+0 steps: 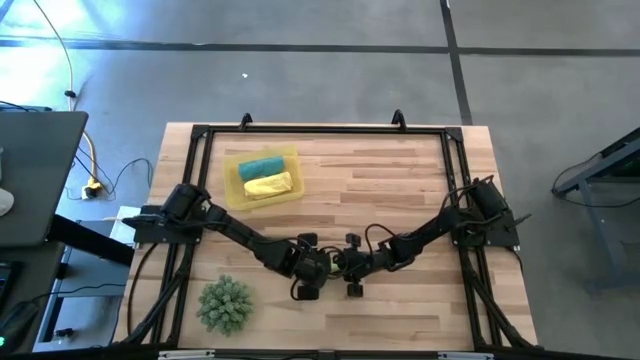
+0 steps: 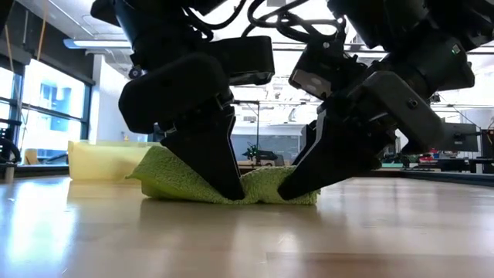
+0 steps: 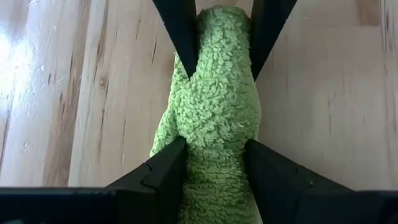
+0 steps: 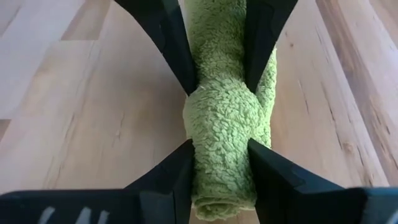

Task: Roll microfiber towels into tight, uniform cylinder then place into a basket
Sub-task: Put the green microfiber towel into the yellow bin

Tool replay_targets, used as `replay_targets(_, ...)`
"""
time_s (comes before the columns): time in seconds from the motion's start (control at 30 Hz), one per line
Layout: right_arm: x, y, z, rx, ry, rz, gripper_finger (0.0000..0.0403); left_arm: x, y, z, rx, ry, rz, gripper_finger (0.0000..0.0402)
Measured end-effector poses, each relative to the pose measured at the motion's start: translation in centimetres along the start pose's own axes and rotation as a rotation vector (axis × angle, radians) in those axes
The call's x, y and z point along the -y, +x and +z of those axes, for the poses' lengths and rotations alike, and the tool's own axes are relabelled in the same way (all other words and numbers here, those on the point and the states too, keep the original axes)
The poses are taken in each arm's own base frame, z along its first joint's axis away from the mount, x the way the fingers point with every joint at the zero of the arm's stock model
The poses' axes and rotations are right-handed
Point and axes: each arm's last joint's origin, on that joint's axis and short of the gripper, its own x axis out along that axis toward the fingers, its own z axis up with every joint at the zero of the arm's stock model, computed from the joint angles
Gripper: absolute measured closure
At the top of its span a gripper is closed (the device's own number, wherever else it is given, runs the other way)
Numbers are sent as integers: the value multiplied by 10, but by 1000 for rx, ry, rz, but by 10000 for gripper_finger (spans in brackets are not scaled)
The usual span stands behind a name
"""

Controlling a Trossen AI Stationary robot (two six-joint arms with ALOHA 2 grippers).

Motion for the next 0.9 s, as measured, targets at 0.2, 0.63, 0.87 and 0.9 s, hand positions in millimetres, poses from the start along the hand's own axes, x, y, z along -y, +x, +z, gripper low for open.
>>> replay_targets(0.2, -5, 0, 4, 63, 54, 14, 281, 0, 0, 0, 0, 2, -4, 245)
replay_targets(0.63, -2, 0, 7, 93, -47, -12, 281, 2, 0, -1, 0, 5, -8, 245)
replay_targets(0.87, -2, 0, 7, 92, -45, -12, 281, 2, 0, -1, -1, -13, -8, 245)
replay_targets(0.9, -2, 0, 7, 92, -46, -12, 281, 2, 0, -1, -1, -19, -8, 245)
